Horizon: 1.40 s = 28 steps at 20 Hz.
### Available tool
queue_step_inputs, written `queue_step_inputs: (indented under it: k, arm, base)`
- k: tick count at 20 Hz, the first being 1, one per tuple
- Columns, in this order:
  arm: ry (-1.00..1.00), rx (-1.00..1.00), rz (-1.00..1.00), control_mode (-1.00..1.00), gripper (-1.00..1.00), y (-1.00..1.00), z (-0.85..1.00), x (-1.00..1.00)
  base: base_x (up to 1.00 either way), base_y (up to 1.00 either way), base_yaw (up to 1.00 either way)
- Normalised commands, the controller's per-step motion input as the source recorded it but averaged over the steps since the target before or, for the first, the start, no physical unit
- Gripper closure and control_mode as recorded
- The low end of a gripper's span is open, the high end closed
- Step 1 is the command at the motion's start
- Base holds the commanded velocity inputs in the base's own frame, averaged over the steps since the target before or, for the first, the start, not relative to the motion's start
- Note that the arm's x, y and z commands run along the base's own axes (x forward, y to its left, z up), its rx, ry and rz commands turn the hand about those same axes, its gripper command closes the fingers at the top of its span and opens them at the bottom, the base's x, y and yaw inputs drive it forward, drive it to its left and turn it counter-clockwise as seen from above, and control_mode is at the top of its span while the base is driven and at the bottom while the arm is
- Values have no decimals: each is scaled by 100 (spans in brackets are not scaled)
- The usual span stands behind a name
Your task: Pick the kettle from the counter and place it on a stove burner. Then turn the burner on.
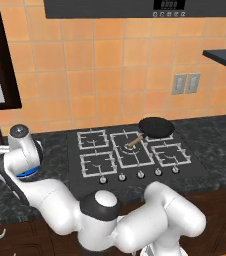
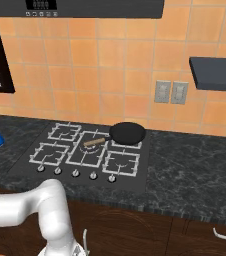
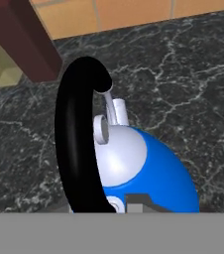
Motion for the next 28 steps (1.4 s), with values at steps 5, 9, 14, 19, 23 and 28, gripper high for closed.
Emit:
queue_step_inputs:
  k: [5, 9, 14, 19, 23, 28]
  arm:
    - [0, 0, 0, -100, 100, 0, -2, -3]
    - [-26, 0, 0, -100, 100, 0, 15, -38]
    - [-26, 0, 0, -100, 100, -16, 46, -44]
    - [-1, 0, -9, -100, 100, -48, 34, -35]
    - [0, 0, -15, -100, 100, -72, 18, -23]
    - [0, 0, -16, -100, 100, -83, 17, -10]
  base:
    - [0, 0, 0]
    - [0, 0, 0]
    - [0, 0, 0]
    - [0, 0, 0]
    - [0, 0, 0]
    - [0, 0, 0]
